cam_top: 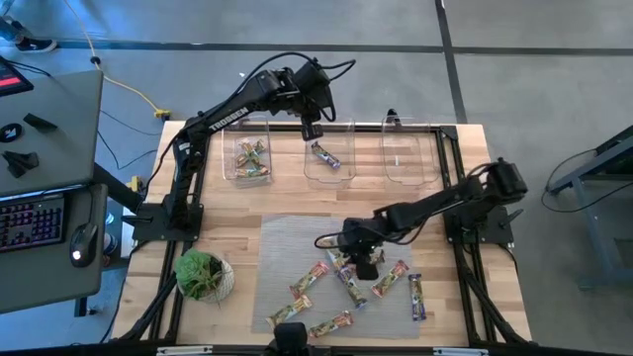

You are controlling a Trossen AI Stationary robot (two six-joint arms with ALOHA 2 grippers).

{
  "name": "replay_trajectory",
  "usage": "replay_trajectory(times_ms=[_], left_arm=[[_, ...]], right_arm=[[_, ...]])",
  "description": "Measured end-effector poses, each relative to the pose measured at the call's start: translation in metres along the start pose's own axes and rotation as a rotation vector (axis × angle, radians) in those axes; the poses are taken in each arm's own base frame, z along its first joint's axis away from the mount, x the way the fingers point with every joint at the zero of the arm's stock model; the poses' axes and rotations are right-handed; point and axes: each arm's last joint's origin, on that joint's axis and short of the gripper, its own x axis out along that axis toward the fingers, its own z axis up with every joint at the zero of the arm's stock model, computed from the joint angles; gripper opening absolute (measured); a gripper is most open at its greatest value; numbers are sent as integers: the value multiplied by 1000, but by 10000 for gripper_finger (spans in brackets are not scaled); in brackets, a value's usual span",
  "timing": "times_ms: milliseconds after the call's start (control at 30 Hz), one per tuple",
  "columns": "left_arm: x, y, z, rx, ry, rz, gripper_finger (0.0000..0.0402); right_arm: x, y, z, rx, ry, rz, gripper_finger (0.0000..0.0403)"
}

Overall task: Pick and place Granola Bars by type
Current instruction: Put the left blue granola bar into the middle transparent bin

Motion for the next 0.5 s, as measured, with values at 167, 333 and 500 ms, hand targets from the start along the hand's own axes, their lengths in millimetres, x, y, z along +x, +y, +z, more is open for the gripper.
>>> replay_trajectory(times_ms=[167, 333, 500], left_arm=[[0, 0, 0, -9, 0, -1, 83], [0, 0, 0, -11, -2, -6, 83], [0, 0, 0, -12, -5, -12, 83]], right_arm=[[9, 0, 2, -9, -25, 38, 117], [20, 2, -3, -13, 9, 31, 121], [33, 4, -9, -30, 37, 18, 122]])
